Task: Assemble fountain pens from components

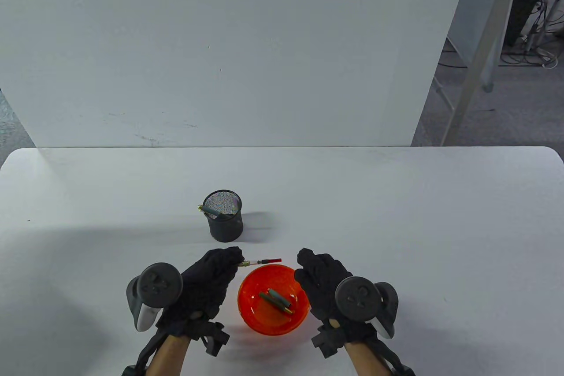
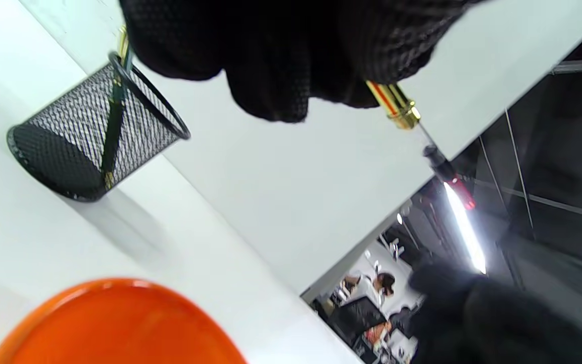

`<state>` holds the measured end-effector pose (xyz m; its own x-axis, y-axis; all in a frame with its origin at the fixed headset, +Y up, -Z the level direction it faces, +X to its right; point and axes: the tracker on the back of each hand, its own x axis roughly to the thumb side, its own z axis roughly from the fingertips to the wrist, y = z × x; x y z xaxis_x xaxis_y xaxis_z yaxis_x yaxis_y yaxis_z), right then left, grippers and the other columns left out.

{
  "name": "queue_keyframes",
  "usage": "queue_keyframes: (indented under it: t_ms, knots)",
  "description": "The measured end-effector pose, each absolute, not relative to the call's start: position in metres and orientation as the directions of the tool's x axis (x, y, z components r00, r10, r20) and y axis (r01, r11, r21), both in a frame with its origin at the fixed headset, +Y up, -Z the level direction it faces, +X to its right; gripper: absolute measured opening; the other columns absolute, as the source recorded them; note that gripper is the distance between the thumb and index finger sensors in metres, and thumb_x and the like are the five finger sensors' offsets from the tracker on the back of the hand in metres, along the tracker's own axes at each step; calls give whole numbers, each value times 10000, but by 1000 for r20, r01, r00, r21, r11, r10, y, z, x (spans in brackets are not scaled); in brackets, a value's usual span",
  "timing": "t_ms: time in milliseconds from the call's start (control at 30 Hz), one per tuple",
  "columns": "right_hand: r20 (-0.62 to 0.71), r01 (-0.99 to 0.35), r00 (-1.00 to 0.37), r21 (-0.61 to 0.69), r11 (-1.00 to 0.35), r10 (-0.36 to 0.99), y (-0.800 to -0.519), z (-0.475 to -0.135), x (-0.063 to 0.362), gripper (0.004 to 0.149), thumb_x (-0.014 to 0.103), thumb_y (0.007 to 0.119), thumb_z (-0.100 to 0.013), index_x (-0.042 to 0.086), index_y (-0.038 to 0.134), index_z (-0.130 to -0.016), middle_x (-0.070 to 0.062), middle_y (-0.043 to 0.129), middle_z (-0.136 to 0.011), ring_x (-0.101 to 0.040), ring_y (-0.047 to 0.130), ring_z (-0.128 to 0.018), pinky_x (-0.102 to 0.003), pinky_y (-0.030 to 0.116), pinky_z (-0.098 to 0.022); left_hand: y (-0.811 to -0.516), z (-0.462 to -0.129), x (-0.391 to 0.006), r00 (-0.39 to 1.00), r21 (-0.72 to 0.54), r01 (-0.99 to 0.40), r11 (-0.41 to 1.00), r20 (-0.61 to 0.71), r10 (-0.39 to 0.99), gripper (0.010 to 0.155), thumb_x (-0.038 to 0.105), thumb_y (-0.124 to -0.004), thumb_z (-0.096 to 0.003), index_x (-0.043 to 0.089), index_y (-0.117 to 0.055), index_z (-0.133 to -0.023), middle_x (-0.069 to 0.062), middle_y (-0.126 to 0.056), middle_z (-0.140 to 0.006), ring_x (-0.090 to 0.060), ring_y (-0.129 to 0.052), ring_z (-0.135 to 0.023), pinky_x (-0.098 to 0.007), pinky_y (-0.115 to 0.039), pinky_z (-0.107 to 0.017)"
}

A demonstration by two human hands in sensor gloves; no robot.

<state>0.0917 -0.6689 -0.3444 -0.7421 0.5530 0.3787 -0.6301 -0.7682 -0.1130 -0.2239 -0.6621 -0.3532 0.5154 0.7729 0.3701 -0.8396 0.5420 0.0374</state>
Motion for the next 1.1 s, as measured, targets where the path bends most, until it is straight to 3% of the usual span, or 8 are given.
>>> queue_keyframes:
  t_ms: [133, 267, 433, 600, 1100]
  knots:
    - [403, -342, -857, 23, -939, 322, -682, -354, 65, 437, 435, 785, -558, 179, 850, -906, -50, 893, -768, -288, 866, -655, -520, 775, -534, -661, -353, -229, 507, 68, -851, 521, 363, 781, 435, 351, -725, -572, 272, -747, -999, -68, -813, -928, -231, -938, -696, -491, -789, -575]
    - [464, -90, -879, 64, -994, 109, -689, -359, 30, 409, 419, 814, -542, 190, 875, -876, -42, 894, -739, -280, 857, -651, -521, 765, -545, -661, -353, -230, 522, 86, -844, 530, 363, 772, 435, 357, -720, -574, 278, -743, -1001, -62, -810, -931, -225, -936, -698, -489, -788, -578]
    - [514, 66, -857, 68, -996, -22, -698, -361, 3, 438, 409, 828, -534, 171, 859, -900, -55, 885, -744, -287, 847, -652, -537, 747, -557, -661, -352, -235, 495, 96, -863, 496, 355, 793, 436, 357, -720, -575, 275, -742, -1002, -64, -810, -930, -227, -935, -696, -490, -787, -575]
    - [517, 182, -848, 77, -980, -117, -710, -364, -3, 459, 417, 827, -531, 156, 855, -908, -63, 885, -744, -292, 844, -654, -545, 738, -564, -660, -352, -233, 489, 90, -866, 492, 360, 795, 436, 361, -718, -576, 278, -739, -1004, -64, -809, -930, -228, -934, -696, -489, -787, -575]
    - [539, 361, -793, 43, -931, -283, -720, -363, -27, 488, 435, 836, -518, 106, 859, -878, -62, 895, -717, -293, 851, -649, -558, 732, -569, -660, -351, -229, 481, 76, -867, 492, 380, 790, 438, 368, -715, -578, 280, -738, -1006, -62, -809, -932, -225, -934, -698, -485, -788, -577]
